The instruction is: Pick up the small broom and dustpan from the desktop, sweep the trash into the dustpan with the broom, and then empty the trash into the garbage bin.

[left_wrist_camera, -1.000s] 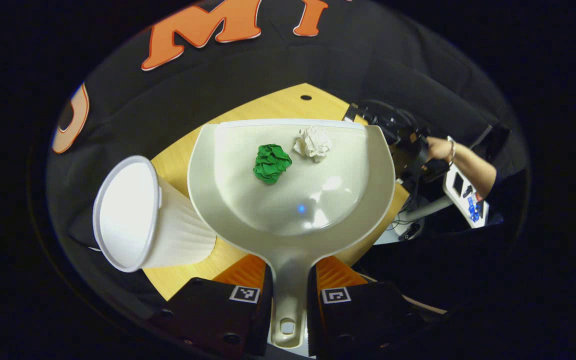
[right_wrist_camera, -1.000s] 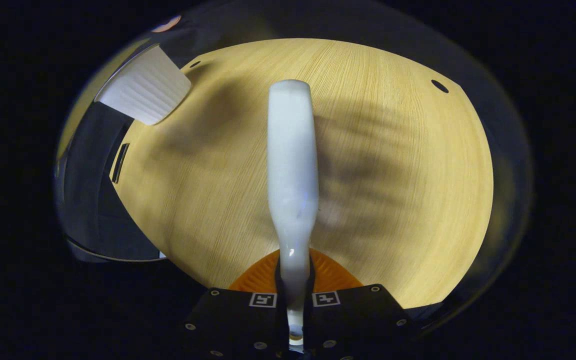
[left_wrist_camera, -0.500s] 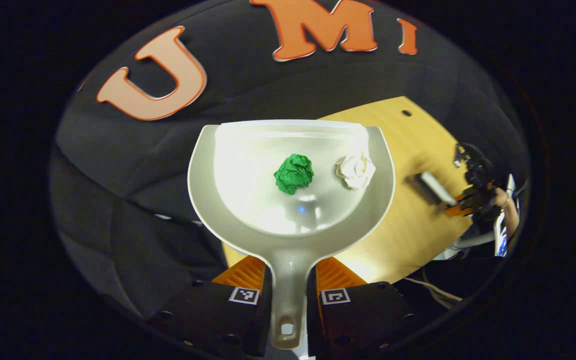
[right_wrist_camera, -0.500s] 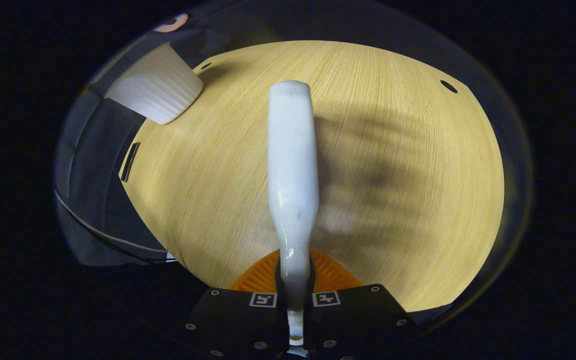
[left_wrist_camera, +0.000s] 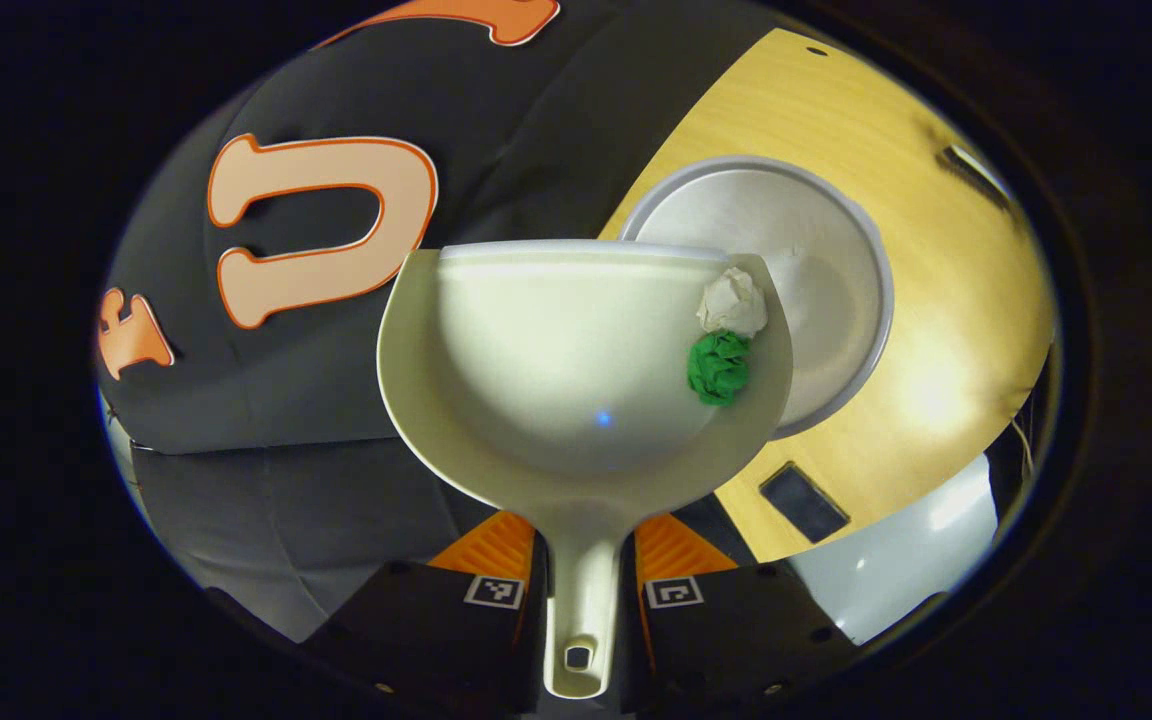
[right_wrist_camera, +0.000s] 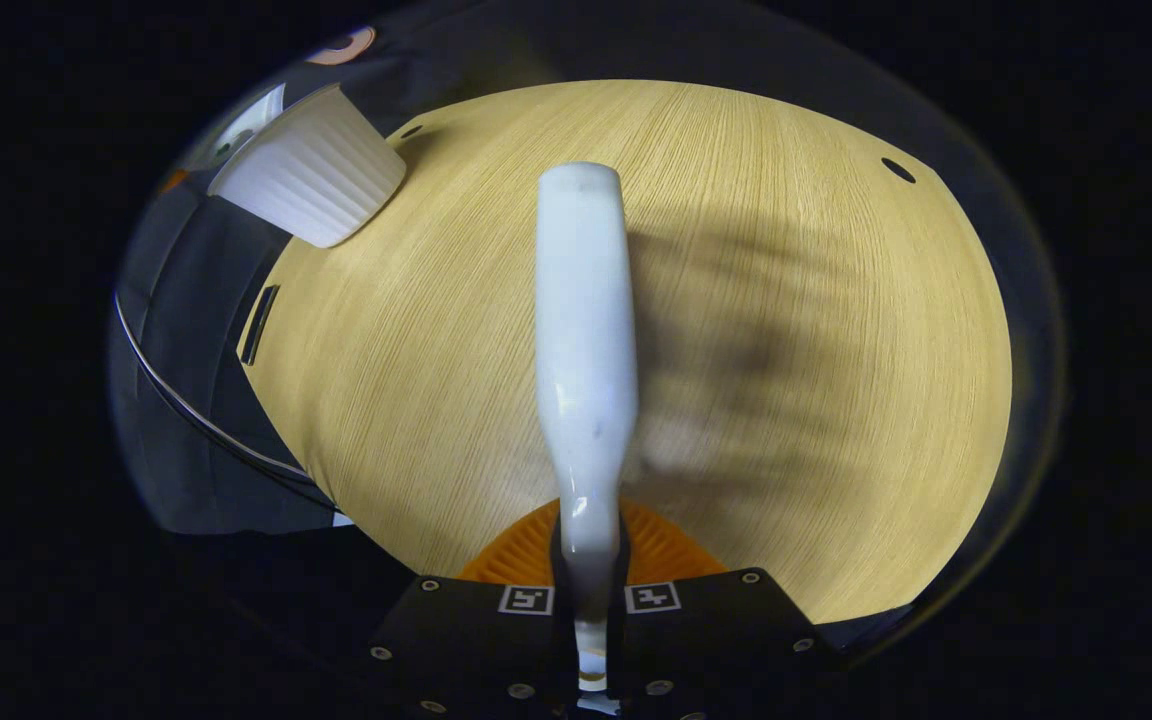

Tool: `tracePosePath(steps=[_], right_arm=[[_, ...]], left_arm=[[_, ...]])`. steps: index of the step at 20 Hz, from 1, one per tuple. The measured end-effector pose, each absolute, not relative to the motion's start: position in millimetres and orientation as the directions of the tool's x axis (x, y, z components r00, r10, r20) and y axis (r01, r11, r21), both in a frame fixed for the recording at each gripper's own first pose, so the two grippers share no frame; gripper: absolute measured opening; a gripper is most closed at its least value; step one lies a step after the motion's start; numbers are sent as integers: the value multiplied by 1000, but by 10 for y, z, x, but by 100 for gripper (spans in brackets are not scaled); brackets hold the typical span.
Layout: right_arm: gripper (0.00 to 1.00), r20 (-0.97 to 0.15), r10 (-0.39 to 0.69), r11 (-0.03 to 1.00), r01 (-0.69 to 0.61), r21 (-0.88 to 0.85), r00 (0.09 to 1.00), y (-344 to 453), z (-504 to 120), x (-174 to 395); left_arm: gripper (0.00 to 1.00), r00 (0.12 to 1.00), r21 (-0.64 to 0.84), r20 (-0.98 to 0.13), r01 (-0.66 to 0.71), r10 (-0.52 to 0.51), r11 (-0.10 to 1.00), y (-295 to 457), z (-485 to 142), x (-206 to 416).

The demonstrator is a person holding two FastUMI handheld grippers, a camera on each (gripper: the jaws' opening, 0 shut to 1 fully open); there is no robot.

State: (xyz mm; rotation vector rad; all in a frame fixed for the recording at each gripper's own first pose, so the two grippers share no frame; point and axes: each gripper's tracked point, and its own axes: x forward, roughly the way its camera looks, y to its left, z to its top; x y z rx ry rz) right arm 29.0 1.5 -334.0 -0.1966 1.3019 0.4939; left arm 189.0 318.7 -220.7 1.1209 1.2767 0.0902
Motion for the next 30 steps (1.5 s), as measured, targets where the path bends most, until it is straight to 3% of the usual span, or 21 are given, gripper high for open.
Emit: tracePosePath(steps=[3,10,12,14,18,21,24,27,30], right_arm=[[11,-955,234,888,-440,133,184,17,-3356,291],[11,-956,236,906,-395,151,175,-26,-3391,279],[11,-956,238,910,-382,158,172,-30,-3403,293],[11,-956,238,914,-373,161,170,-45,-3381,313],[11,-954,250,917,-357,177,167,-63,-3293,396],[11,-949,245,914,-373,158,199,-87,-3128,568],[11,-944,201,912,-403,82,262,-165,-3025,806],[11,-932,212,925,-367,95,294,-112,-2870,912],[11,-941,123,948,-318,17,316,-223,-2963,936]], left_arm=[[30,407,727,-646,587,646,357,3204,-2140,2043],[30,368,680,-720,544,588,492,3107,-2377,2077],[30,324,598,-801,460,503,657,3073,-2561,2021],[30,337,522,-845,356,415,775,2999,-2657,1996],[30,459,453,-837,277,297,847,2587,-2645,2184],[30,533,315,-839,308,111,898,1899,-2816,2391],[30,508,118,-858,335,-74,935,1132,-3321,2462],[30,464,26,-876,322,-134,946,394,-3785,2249],[30,375,-53,-913,282,-161,958,-43,-4285,2053]])
